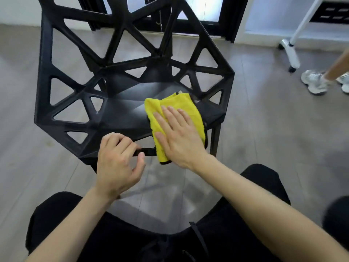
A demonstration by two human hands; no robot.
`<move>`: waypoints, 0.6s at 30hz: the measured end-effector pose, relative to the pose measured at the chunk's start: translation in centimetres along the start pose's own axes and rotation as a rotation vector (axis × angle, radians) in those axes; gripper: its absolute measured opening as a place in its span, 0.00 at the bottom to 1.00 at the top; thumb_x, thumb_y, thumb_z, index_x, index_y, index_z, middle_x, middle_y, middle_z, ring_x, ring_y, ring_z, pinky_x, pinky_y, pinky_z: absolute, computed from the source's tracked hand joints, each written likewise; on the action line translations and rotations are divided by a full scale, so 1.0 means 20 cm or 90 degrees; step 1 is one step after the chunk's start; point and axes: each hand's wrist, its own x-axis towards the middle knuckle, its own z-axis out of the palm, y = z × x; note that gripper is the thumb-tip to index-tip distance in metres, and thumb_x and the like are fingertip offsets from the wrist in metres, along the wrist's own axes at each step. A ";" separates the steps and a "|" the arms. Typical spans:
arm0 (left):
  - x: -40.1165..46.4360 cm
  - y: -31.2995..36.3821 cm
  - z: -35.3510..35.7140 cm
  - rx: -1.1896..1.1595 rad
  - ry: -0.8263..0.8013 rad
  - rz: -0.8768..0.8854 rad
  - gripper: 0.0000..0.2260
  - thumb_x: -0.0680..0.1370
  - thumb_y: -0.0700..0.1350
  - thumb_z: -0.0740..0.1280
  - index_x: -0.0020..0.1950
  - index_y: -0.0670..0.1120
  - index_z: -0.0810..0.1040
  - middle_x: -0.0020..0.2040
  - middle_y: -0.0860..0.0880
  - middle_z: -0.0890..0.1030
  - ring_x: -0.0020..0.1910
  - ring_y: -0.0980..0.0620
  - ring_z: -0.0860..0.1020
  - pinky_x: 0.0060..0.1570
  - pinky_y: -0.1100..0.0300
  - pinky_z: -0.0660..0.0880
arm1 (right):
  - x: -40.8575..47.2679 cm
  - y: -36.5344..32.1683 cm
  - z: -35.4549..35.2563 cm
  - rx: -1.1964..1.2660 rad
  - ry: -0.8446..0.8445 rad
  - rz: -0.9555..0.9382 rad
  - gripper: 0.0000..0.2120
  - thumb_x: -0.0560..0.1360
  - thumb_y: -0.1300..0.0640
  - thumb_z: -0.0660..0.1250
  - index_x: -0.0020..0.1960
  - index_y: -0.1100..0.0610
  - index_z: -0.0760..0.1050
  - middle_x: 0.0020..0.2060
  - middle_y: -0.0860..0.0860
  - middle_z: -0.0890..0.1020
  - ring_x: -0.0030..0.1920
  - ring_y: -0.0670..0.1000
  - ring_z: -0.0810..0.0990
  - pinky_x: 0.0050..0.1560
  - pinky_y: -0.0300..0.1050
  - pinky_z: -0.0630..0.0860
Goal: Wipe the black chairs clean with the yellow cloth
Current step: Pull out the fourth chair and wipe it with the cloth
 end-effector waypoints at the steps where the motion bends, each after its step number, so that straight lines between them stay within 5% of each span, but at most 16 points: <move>1: 0.01 -0.01 -0.01 -0.005 -0.003 0.005 0.10 0.80 0.45 0.67 0.45 0.42 0.84 0.41 0.48 0.80 0.48 0.41 0.77 0.58 0.45 0.70 | 0.01 -0.04 0.00 -0.004 -0.029 -0.030 0.28 0.88 0.43 0.52 0.82 0.56 0.67 0.81 0.59 0.67 0.82 0.61 0.64 0.81 0.61 0.57; 5: 0.04 -0.06 -0.03 -0.009 -0.026 0.044 0.11 0.81 0.45 0.66 0.44 0.43 0.84 0.40 0.49 0.81 0.47 0.42 0.77 0.57 0.46 0.70 | 0.07 0.34 -0.10 -0.026 -0.098 -0.069 0.32 0.85 0.32 0.54 0.82 0.48 0.67 0.81 0.56 0.68 0.83 0.57 0.62 0.83 0.58 0.54; 9: 0.09 -0.08 -0.04 -0.034 -0.047 0.106 0.10 0.82 0.45 0.68 0.44 0.42 0.85 0.41 0.49 0.81 0.45 0.43 0.77 0.55 0.48 0.72 | 0.21 0.78 -0.22 -0.155 -0.132 0.105 0.35 0.85 0.31 0.45 0.83 0.48 0.66 0.83 0.55 0.65 0.85 0.55 0.55 0.85 0.59 0.45; 15: 0.33 -0.16 -0.09 -0.096 -0.035 0.059 0.11 0.85 0.44 0.67 0.47 0.42 0.85 0.46 0.46 0.81 0.45 0.42 0.79 0.49 0.45 0.76 | 0.10 0.24 -0.12 0.019 -0.164 0.008 0.29 0.87 0.40 0.46 0.83 0.49 0.66 0.83 0.53 0.65 0.84 0.54 0.59 0.84 0.56 0.51; 18: 0.53 -0.29 -0.04 -0.010 -0.131 -0.006 0.16 0.85 0.52 0.61 0.51 0.45 0.85 0.50 0.47 0.83 0.51 0.42 0.81 0.51 0.45 0.78 | 0.09 0.23 -0.16 0.032 -0.197 -0.040 0.28 0.88 0.38 0.48 0.85 0.45 0.61 0.84 0.52 0.62 0.85 0.54 0.55 0.84 0.58 0.52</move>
